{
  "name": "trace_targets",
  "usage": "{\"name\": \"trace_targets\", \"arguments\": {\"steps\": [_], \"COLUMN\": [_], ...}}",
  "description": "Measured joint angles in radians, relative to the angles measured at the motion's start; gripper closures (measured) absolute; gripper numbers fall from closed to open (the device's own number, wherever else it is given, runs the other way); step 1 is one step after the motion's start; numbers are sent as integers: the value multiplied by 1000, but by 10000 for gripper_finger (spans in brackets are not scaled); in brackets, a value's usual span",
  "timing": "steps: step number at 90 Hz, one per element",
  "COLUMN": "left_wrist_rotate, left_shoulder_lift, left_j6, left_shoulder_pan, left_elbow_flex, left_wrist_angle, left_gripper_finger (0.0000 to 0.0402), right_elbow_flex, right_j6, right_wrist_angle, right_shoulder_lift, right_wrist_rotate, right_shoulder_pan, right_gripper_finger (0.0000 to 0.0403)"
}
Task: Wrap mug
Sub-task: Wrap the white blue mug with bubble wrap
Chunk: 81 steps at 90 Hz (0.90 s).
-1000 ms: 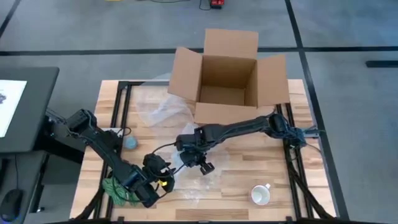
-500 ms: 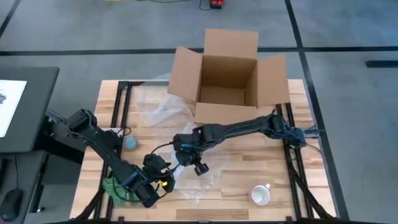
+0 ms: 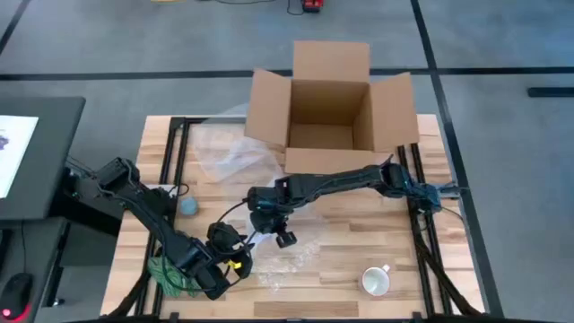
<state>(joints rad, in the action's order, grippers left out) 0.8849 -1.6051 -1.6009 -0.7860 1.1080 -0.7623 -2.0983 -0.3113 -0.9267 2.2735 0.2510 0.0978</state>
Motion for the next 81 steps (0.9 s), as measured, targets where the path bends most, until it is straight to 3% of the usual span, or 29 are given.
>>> {"name": "trace_targets", "arguments": {"steps": [29,81], "left_wrist_rotate": [0,0], "left_shoulder_lift": [0,0], "left_j6": [2,19], "left_shoulder_pan": [0,0], "left_elbow_flex": [0,0], "left_wrist_angle": [6,19], "left_gripper_finger": [254,254], "right_elbow_flex": [1,27], "right_j6": [-4,-8], "right_wrist_angle": [-11,-15], "right_shoulder_lift": [-81,-8], "right_wrist_rotate": [-6,-1], "right_shoulder_pan": [-29,-61], "right_gripper_finger": [403,403]}}
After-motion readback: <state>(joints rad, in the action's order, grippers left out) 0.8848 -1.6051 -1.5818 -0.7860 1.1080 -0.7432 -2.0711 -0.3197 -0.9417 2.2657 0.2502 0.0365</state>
